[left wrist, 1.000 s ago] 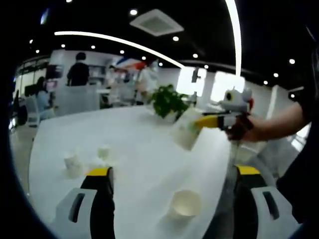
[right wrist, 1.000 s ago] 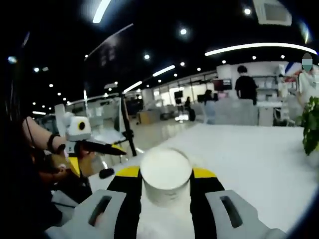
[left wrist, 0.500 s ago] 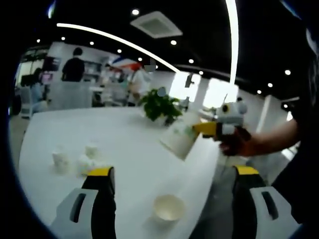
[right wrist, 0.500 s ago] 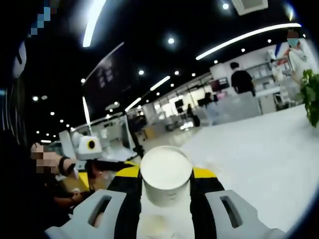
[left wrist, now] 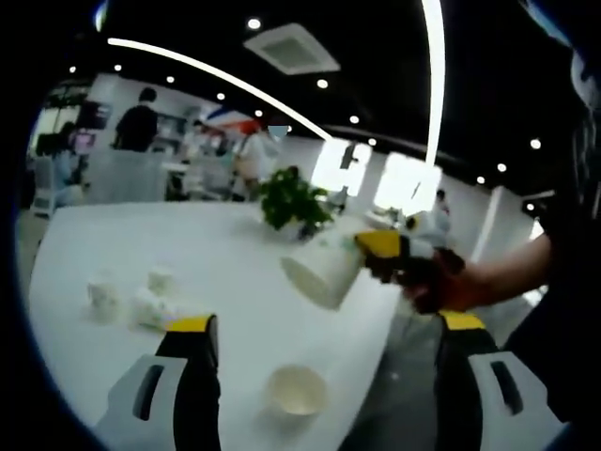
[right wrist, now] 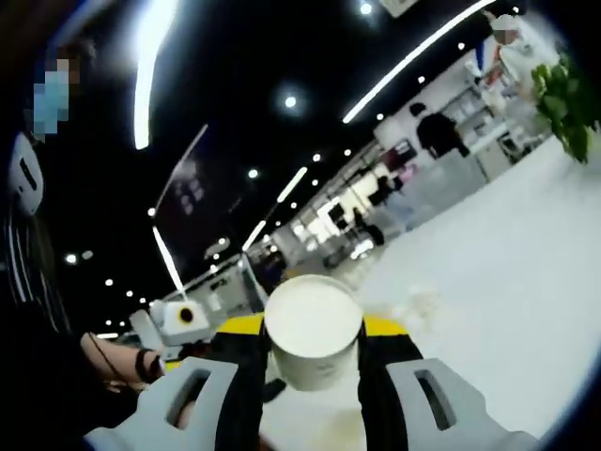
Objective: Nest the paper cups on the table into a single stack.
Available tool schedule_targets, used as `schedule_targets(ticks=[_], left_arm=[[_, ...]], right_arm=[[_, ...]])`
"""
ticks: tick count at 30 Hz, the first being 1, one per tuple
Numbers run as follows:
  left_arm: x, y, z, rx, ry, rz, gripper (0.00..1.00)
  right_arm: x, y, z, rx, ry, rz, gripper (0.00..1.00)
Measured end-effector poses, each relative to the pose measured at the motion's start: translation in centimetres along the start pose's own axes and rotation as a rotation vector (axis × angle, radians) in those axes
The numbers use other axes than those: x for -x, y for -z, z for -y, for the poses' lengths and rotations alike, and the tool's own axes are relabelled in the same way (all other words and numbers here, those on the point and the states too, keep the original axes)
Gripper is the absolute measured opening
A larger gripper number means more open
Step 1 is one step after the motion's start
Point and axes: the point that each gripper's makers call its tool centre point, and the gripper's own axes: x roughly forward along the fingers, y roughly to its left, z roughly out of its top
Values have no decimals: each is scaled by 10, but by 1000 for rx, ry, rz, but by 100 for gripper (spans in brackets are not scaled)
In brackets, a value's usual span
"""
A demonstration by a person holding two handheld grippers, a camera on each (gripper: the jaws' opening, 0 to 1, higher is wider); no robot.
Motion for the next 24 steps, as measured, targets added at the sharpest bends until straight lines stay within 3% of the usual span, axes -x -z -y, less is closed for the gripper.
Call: schedule_targets(ticks=[7, 16, 20, 24], left_arm=[[-7, 0, 16, 21, 61, 8, 81], [-9, -2, 26, 81, 110, 25, 73], [-8, 0, 30, 69, 138, 22, 58], [-8, -2, 28, 83, 141, 30, 58]], right_arm=[[-5, 11, -9, -52, -26, -2, 34], [-6, 21, -15, -129, -46, 12, 34], [-7, 25, -17, -163, -56, 16, 34], [-10, 29, -18, -182, -64, 7, 34]])
